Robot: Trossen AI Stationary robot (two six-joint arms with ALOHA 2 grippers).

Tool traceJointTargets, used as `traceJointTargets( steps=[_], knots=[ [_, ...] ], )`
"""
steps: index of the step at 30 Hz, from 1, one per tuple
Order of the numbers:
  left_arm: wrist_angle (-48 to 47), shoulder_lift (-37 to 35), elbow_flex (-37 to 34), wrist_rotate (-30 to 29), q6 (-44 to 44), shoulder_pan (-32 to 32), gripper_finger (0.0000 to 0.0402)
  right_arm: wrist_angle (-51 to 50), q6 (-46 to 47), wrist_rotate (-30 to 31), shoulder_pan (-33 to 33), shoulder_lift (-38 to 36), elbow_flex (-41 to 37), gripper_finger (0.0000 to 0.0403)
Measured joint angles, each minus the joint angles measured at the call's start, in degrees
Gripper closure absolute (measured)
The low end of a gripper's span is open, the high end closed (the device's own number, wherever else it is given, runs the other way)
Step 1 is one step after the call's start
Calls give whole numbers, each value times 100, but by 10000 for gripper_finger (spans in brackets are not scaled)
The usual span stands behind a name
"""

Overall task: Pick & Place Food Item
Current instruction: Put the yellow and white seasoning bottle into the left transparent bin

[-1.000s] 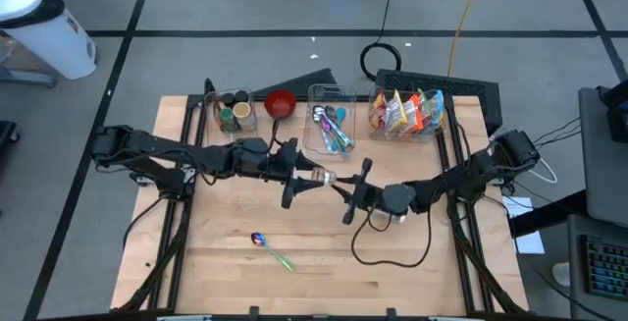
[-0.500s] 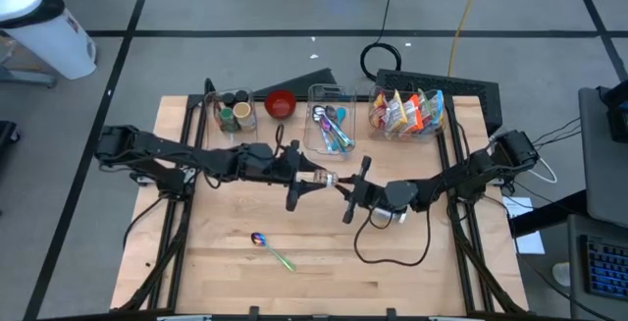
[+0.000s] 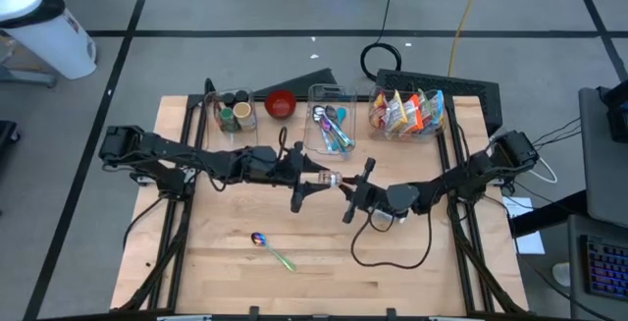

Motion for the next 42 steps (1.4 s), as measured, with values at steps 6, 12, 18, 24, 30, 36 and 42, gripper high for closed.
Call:
traceJointTargets(
  steps=[6,12,18,24,30,36,42],
  knots=[
    [93,2,-2,47,-1,-4,205,-70,-541,74,153,0,14,398],
    [142,-11,-7,-9,67,2,205,-110,-843,511,290,-7,28,368],
    [84,-11,-11,-106,97,10,205,-123,-1334,1185,498,-8,31,298],
    [-106,16,-42,-131,25,30,205,80,-1686,1346,684,-35,59,229],
    [-168,-8,-24,-94,-125,79,205,138,-1868,1359,675,-33,50,192],
    [-55,-9,-26,-67,-95,79,205,-182,-1773,1344,676,-28,42,183],
    [-54,-9,-26,64,-232,79,205,-188,-1871,1063,668,-22,37,189]
  ],
)
